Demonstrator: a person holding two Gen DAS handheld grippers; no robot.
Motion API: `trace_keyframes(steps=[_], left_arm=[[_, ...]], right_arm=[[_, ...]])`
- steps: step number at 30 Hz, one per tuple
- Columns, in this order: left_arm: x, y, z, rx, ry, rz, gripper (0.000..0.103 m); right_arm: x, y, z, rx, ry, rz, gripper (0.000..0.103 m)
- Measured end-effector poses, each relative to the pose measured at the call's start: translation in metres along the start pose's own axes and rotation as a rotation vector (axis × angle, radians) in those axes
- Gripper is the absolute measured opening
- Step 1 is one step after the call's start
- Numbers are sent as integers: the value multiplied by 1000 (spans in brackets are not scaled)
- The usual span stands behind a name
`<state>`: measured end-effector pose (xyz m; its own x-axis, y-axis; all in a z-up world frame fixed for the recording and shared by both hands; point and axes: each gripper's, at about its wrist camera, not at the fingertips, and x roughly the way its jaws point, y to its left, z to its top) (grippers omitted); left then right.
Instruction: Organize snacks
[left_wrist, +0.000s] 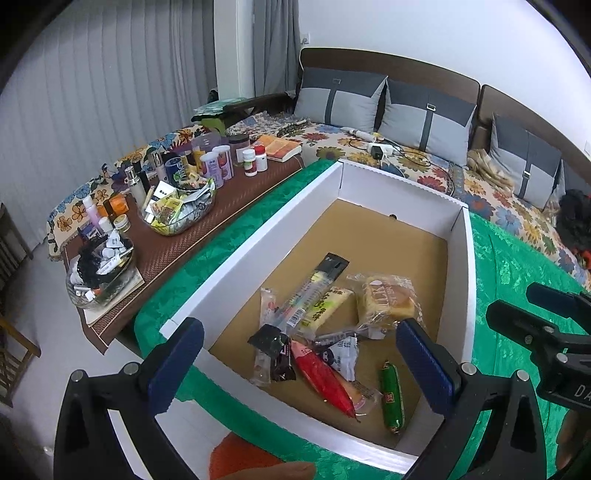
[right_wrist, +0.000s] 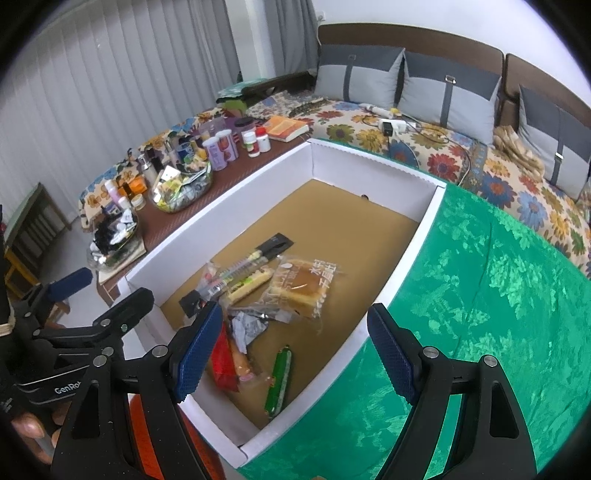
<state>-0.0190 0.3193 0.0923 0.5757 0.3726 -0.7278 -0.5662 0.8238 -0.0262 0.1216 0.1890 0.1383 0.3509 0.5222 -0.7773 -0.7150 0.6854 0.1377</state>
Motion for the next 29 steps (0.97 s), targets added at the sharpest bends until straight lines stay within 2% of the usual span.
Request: trace_keyframes(steps=[29], left_arm=[[14, -13, -2, 41, 5, 16, 103]], right_arm=[[12, -6, -3, 0, 34, 4, 84]])
